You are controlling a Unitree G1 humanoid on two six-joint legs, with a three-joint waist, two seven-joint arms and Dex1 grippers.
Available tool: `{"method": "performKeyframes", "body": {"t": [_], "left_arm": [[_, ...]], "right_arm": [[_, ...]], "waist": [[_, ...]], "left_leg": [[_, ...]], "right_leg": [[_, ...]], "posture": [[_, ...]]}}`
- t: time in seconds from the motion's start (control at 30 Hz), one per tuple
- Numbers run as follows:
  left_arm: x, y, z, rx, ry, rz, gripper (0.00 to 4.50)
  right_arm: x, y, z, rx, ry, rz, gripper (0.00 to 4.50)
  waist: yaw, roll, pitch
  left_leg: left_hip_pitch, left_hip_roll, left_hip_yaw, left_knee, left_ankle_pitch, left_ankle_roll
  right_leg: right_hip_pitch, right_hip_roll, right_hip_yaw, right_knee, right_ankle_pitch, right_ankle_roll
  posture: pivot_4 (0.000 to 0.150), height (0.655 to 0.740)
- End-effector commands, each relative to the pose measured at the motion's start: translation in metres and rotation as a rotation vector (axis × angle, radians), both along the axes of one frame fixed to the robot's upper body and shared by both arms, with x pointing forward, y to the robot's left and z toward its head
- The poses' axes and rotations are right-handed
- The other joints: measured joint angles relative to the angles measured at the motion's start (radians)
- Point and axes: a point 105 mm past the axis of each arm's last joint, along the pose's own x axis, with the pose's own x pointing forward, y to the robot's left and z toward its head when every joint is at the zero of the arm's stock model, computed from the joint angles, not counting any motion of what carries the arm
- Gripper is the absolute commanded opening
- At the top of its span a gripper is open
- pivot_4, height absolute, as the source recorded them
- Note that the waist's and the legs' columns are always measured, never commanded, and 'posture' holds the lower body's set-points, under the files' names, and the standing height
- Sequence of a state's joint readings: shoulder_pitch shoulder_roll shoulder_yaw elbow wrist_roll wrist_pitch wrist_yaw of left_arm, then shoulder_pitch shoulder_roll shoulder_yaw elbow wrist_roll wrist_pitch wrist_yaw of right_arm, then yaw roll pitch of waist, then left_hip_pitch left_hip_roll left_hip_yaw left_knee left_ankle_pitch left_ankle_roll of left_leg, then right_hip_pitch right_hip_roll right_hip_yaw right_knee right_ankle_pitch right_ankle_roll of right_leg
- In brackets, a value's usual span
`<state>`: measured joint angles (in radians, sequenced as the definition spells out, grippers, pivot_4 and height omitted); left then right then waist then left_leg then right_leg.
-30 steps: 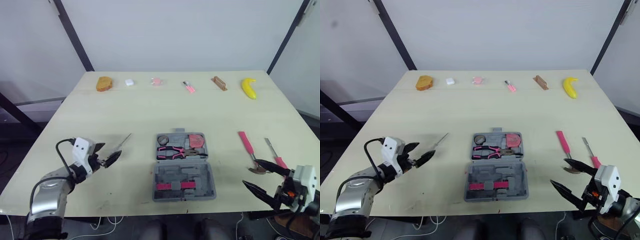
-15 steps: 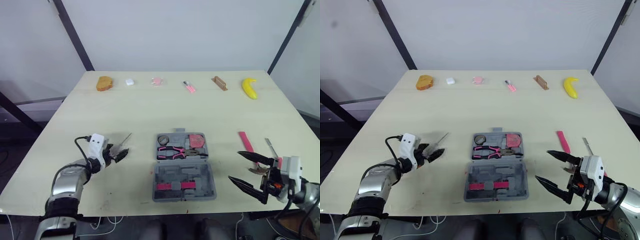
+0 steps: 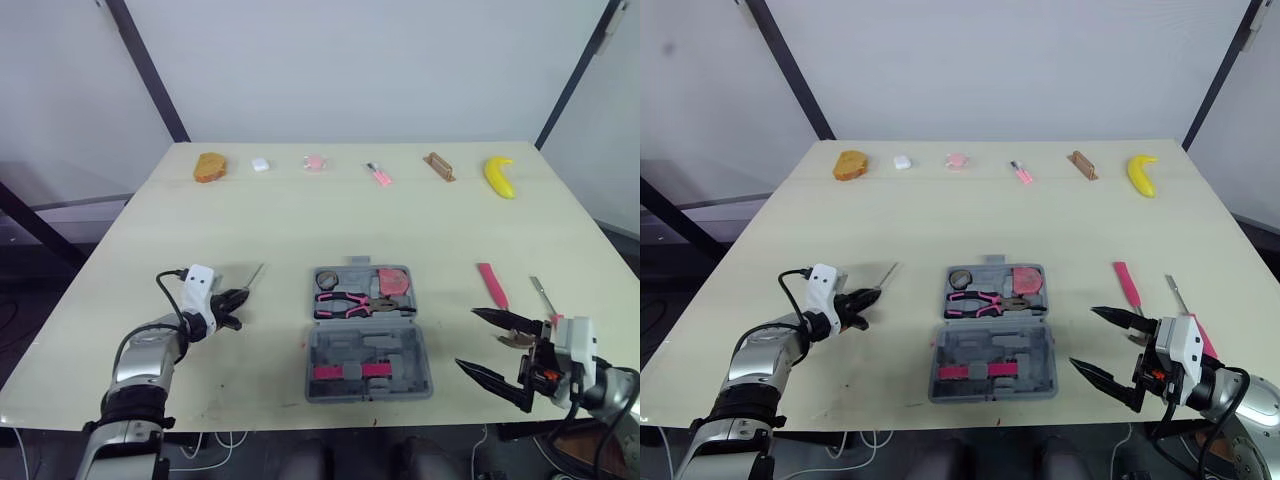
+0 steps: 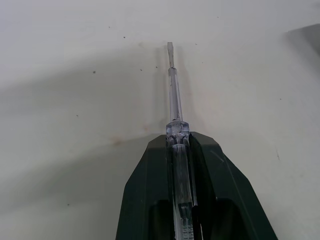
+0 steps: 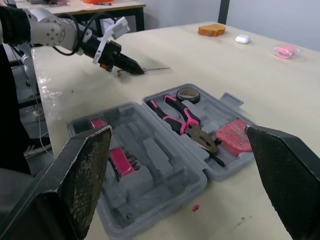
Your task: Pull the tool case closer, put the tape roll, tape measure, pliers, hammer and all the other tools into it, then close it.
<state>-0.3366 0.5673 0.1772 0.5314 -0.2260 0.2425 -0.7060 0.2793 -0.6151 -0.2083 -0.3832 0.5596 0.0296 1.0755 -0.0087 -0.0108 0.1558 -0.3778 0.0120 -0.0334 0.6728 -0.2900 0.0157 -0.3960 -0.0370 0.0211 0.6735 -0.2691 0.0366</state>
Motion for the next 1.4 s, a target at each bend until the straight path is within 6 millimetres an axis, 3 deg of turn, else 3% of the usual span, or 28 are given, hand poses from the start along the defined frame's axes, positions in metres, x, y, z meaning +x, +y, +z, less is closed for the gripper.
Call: {"method": "performKeyframes", "body": {"t": [0.03,0.3,0.43,0.53,0.67,0.93,1.07,1.23,1.4], "left_arm": [[-0.006,0.001,0.004,0.025,-0.023,-0.033,0.05],[-0.029,-0.007,0.016,0.056,-0.036,-0.093,0.05],[-0.05,-0.021,0.018,0.092,0.003,-0.192,0.05],[-0.068,-0.037,0.026,0.085,0.032,-0.35,0.05],[-0.077,-0.056,0.044,0.109,0.026,-0.577,0.05],[-0.076,-0.103,0.078,0.071,0.022,-0.948,0.05],[-0.07,-0.124,0.085,0.063,0.027,-1.065,0.05],[-0.061,-0.15,0.079,0.086,0.055,-1.181,0.05],[-0.054,-0.159,0.065,0.171,0.077,-1.227,0.05]], "right_arm": [[-0.004,0.002,0.006,0.0,-0.037,0.02,4.5],[-0.006,0.003,0.006,0.017,-0.022,0.03,4.5],[-0.007,0.003,0.006,0.022,-0.009,0.04,4.5],[-0.008,0.003,0.007,0.024,0.01,0.061,4.5],[-0.007,-0.002,0.006,0.005,0.024,0.075,4.5],[-0.003,-0.008,0.005,-0.031,0.02,0.081,4.5],[-0.002,-0.008,0.007,-0.035,0.002,0.07,4.5],[-0.005,-0.008,0.005,-0.042,-0.016,0.023,4.5],[-0.014,-0.007,0.004,-0.031,-0.023,-0.034,4.5]], "waist": [[0.0,0.0,0.0],[-0.001,0.0,0.0],[-0.001,0.0,0.0],[-0.001,0.0,0.001],[0.004,0.0,0.001],[0.004,0.0,0.001],[0.002,0.0,0.001],[-0.002,0.0,0.002],[-0.003,0.0,0.002]], "left_leg": [[0.0,0.0,0.0,0.0,0.0,0.0],[0.0,0.001,0.0,0.0,0.0,0.0],[0.0,0.001,0.0,0.0,0.0,0.0],[0.0,0.001,0.0,0.0,0.0,0.0],[0.0,0.0,-0.001,0.0,0.0,0.0],[-0.001,-0.001,0.0,0.0,0.0,0.0],[-0.001,-0.003,-0.001,0.001,0.0,0.0],[-0.001,-0.002,-0.001,0.001,0.0,0.0],[-0.001,-0.003,-0.001,0.001,0.0,0.0]], "right_leg": [[0.0,0.0,0.0,0.0,0.0,0.0],[0.0,-0.002,0.001,0.0,0.0,0.0],[0.0,-0.003,0.001,0.0,0.0,0.0],[0.0,-0.007,0.002,-0.001,0.0,0.0],[0.0,-0.007,0.0,0.0,0.0,0.0],[0.0,-0.002,-0.002,-0.001,0.0,0.0],[0.0,0.0,-0.001,0.0,0.0,0.0],[0.0,0.002,0.0,0.0,0.0,0.0],[0.0,0.002,0.0,0.0,0.0,0.0]], "posture": [[0.15,0.74],[0.15,0.74],[0.15,0.74],[0.15,0.74],[0.15,0.74],[0.15,0.74],[0.15,0.74],[0.15,0.74],[0.15,0.74]]}}
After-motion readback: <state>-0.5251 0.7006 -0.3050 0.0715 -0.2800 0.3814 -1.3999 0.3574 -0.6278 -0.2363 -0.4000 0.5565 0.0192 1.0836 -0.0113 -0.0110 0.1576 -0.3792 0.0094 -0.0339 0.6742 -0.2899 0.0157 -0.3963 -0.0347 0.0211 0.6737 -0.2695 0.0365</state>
